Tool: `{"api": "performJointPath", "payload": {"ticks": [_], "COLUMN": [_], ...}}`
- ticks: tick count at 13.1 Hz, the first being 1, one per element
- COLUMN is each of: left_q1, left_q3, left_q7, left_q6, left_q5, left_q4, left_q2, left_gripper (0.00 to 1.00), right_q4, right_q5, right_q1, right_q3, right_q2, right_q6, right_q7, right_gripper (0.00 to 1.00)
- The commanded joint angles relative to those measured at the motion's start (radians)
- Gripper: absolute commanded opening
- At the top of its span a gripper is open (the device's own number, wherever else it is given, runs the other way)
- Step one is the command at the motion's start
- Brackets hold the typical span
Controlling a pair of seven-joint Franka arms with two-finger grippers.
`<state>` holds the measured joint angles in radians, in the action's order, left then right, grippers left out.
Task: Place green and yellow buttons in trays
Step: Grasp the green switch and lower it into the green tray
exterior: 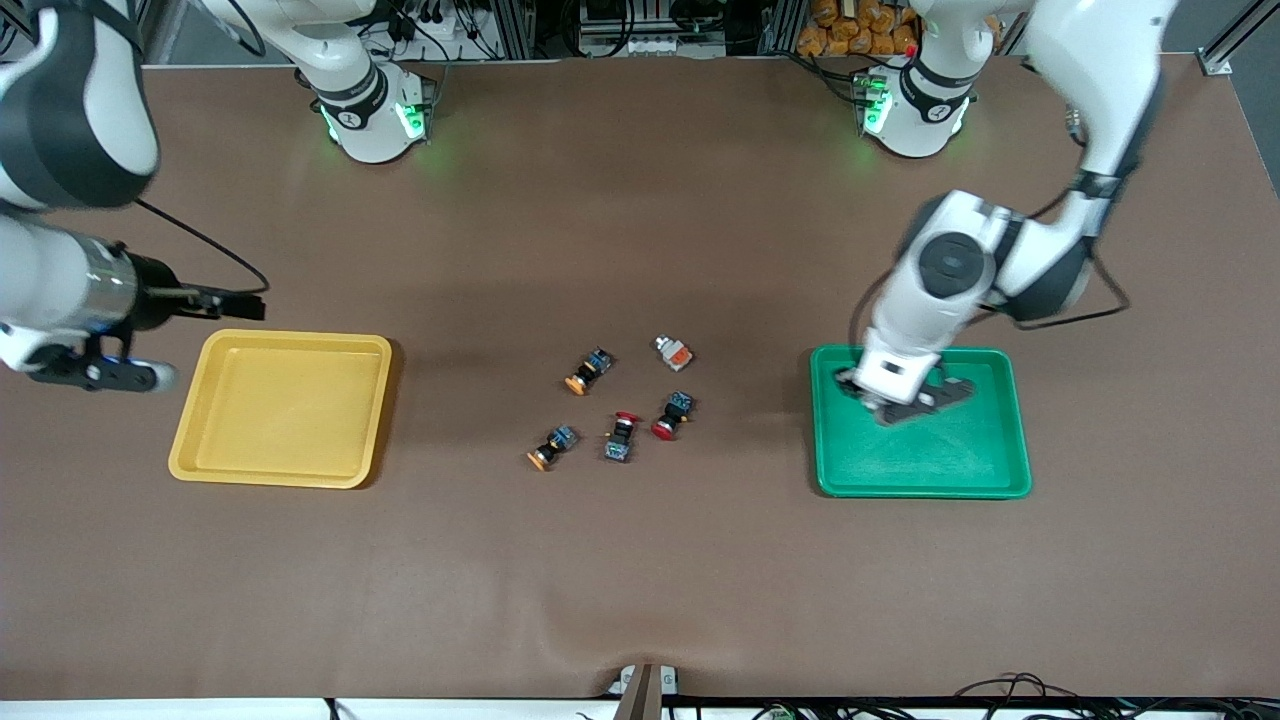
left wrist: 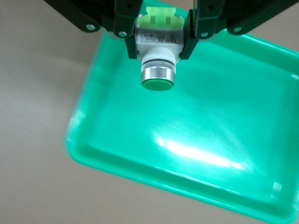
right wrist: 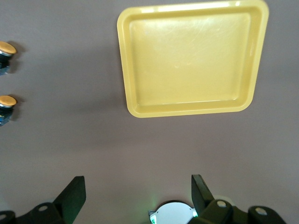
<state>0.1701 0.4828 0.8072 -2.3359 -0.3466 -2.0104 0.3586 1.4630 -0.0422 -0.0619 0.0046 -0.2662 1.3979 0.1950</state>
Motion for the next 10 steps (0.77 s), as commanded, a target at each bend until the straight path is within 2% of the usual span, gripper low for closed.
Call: {"api": "performJointPath", "payload": {"ticks": [1,3,5,7,8,9,10], "left_q1": [0.089,0.162,0.215,0.233,0.236,0.239,0.241], "left_q3": [0.005,0.005,0.003,0.002,0.0,-0.001,-0.001], "left_q7": [-0.097,-0.137,-0.144,-0.148,-0.148,-0.148,-0.148], "left_q6": [0.009,0.001,-0.014,-0.031,-0.033,-0.033,-0.033], "left_q5": [-0.015,-0.023,-0.026,-0.026,-0.026,-0.026,-0.025], "left_q4": [0.009,0.009,0.022,0.024,0.031,0.038,0.044], "left_q2": [0.046,0.077,0.118,0.126,0.138,0.148,0.151], "left_gripper": [0.0,0.0,0.0,0.0,0.04,0.26,0.42], "right_q4": [-0.009,-0.009,-0.009,-0.009,-0.01,-0.012,-0.01], "right_q5": [-0.021,-0.027,-0.073,-0.146,-0.186,-0.214,-0.217], "right_q1": [-0.077,-0.156,-0.209,-0.231,-0.252,-0.262,-0.286], "right_q3": [0.001,0.003,0.003,0.003,0.003,0.003,0.003], "right_q2": [-0.054,-0.114,-0.175,-0.235,-0.26,-0.29,-0.323], "right_q6": [0.035,0.123,0.241,0.364,0.438,0.519,0.602], "right_q7": [0.233,0.425,0.58,0.615,0.641,0.691,0.74], "right_gripper": [1.0,1.0,1.0,1.0,1.0,1.0,1.0]}}
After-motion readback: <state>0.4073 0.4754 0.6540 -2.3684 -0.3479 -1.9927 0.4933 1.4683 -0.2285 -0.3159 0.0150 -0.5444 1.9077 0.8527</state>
